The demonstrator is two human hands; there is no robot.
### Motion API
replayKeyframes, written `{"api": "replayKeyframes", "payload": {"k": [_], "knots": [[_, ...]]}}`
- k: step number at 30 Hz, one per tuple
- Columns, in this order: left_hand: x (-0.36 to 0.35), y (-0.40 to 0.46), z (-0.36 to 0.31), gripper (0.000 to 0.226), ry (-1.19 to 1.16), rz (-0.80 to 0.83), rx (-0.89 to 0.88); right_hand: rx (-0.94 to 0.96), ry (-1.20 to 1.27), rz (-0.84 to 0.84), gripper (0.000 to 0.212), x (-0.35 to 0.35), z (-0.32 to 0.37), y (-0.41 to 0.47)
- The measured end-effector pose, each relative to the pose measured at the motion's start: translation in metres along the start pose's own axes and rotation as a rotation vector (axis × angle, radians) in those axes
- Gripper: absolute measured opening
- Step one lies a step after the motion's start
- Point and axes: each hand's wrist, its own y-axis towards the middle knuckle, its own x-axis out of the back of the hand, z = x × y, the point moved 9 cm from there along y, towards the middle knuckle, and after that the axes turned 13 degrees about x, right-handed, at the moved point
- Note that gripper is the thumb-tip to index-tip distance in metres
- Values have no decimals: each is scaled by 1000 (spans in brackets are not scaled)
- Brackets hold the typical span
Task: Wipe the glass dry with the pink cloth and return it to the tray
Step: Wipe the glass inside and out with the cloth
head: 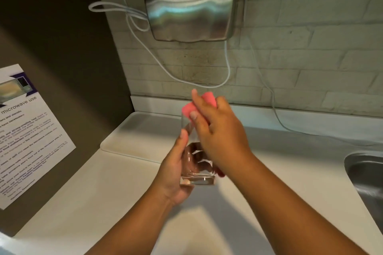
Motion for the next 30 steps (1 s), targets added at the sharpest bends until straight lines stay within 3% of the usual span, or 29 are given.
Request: {"api": "replayKeyframes", "payload": {"k": [5, 8, 11, 15, 22, 24, 30], "knots": [[-5, 1, -14, 70, -16, -27, -45, -118, 199, -59, 47, 2, -18, 10], [5, 1, -32, 64, -56, -67, -92, -143, 363, -10, 47, -15, -4, -19], [16, 3, -35, 59, -33, -124, -84, 25, 122, 67, 53, -25, 26, -41], [16, 6, -16, 55, 33, -136, -18, 90, -48, 77, 52, -20, 29, -29], [-3, 7, -11, 65, -33, -40, -22, -331, 421, -109, 50, -13, -50, -7], [-5, 8, -13, 53, 43, -49, 2, -388, 455, -151, 51, -13, -59, -13], [-8, 8, -7, 70, 207, -207, 11, -427, 388, -147, 50, -11, -68, -27]]}}
